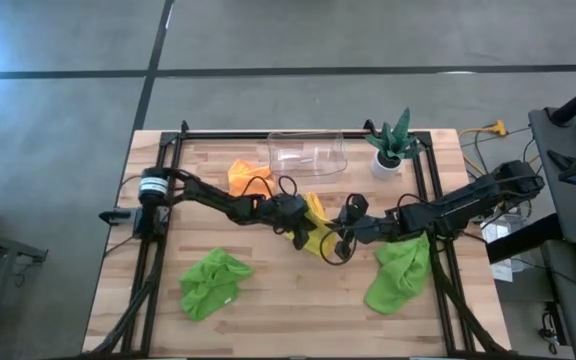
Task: Fold microfiber towels
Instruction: Fold the yellow microfiber towel
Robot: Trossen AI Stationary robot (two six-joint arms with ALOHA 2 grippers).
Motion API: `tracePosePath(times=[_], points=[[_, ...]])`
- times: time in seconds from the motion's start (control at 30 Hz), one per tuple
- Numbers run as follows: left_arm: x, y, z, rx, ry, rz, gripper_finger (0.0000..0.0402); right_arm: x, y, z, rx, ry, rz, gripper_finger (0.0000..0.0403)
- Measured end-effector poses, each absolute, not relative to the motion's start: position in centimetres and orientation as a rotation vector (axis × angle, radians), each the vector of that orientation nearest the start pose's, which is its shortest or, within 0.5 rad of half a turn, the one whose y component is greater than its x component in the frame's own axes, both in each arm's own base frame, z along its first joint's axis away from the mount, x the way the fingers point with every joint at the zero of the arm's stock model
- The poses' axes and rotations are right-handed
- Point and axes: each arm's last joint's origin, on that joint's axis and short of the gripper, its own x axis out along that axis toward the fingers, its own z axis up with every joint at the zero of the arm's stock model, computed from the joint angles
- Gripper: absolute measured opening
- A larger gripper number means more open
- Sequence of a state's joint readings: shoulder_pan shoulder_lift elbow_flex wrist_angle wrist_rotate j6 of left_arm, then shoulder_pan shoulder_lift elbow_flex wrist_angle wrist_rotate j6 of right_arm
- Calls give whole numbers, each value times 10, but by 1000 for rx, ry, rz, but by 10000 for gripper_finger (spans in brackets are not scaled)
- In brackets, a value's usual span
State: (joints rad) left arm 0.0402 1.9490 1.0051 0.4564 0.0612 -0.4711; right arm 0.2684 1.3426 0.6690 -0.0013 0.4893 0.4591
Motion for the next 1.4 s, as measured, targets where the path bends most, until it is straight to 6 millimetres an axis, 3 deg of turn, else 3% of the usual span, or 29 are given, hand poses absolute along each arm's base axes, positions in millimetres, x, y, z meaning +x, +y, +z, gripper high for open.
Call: tracePosePath(times=[0.3, 0.57, 0.87, 1.23, 1.4], points=[[368, 15, 190, -390, 523, 126, 0, 256, 57, 196, 185, 576, -322, 9], [323, 17, 217, -362, 442, 220, 0, 256, 61, 195, 157, 601, -253, 9], [295, 18, 198, -425, 468, 268, 0, 260, 72, 194, 88, 634, -143, 9], [298, 18, 195, -441, 433, 267, 0, 297, 112, 174, -53, 739, 6, 9], [298, 18, 196, -441, 434, 268, 0, 299, 123, 165, -122, 870, 10, 9]])
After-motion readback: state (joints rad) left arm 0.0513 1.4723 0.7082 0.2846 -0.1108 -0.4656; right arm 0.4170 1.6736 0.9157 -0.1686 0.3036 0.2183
